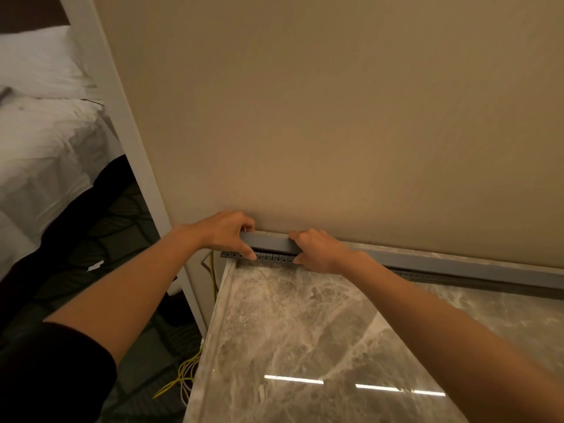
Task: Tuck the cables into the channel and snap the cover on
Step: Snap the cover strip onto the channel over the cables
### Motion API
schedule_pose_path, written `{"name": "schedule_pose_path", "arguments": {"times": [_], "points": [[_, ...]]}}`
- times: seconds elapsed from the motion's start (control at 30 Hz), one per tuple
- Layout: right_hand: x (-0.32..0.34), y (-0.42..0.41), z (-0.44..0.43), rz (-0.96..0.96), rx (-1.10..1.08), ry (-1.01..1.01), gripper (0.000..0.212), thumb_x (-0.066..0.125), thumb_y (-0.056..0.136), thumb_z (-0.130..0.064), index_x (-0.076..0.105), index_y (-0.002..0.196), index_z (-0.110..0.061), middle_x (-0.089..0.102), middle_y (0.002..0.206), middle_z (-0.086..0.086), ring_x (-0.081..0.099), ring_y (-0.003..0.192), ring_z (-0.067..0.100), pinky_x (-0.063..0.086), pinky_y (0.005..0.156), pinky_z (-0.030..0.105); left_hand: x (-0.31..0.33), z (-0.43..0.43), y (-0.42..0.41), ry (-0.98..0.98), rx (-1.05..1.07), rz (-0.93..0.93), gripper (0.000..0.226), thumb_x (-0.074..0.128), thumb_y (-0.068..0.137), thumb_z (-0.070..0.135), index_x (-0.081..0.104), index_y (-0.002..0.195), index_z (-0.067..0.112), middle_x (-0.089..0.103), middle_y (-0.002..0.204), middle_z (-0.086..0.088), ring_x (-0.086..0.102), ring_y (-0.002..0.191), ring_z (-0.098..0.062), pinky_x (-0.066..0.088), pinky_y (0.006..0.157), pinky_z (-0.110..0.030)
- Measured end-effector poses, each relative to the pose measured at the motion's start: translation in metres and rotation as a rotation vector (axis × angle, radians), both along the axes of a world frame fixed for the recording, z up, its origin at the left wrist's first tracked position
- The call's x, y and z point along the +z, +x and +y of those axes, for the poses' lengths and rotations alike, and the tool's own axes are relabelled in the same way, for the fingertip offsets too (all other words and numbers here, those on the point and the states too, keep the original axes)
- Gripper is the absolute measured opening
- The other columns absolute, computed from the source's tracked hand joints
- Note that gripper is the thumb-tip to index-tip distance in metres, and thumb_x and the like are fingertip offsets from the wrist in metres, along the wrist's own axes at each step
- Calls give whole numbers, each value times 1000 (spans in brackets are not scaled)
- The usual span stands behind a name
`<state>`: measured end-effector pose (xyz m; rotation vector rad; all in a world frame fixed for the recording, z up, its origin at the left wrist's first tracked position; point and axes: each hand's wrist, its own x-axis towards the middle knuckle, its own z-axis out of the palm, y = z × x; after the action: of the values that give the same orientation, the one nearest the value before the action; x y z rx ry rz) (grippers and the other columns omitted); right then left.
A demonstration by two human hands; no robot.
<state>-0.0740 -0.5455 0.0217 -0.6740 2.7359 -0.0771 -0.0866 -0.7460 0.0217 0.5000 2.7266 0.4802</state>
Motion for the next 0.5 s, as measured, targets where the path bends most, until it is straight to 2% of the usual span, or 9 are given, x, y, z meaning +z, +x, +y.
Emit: {"name": "schedule_pose_path", "arguments": {"times": [0.07,0.13,0.23,0.37,0.5], "points": [[0,0,-1,-1,-2,3,29,53,90,-15,49,116,-4,56,121,19,54,109,37,42,81,37,-3,-5,1,-19,-5,81,41,74,70,44,53,79,10,51,79,-3,41,68,-15,29,55,-26],[1,0,-2,-6,-5,3,29,52,90,-15,48,117,-3,56,121,20,54,110,36,41,80,36,-6,-8,2,-31,8,128,43,73,70,49,52,76,12,54,76,-6,41,64,-14,28,55,-28],[2,0,-1,-8,-19,9,33,52,92,-16,46,121,-3,55,123,20,52,113,37,42,82,37,-12,-10,3,-78,26,228,51,67,71,56,59,84,7,64,86,-11,52,74,-22,36,63,-32],[0,1,-2,3,-13,28,34,51,92,-16,43,122,-3,54,125,21,51,113,38,42,84,38,-19,-8,9,-128,-9,316,53,61,78,55,60,99,6,62,101,-7,56,92,-25,37,70,-30],[-1,2,-2,19,-20,26,34,51,93,-17,43,123,-3,54,125,21,51,114,38,41,85,38,-25,-13,11,26,88,268,49,69,75,48,59,109,13,58,107,-3,54,96,-21,41,76,-30]]}}
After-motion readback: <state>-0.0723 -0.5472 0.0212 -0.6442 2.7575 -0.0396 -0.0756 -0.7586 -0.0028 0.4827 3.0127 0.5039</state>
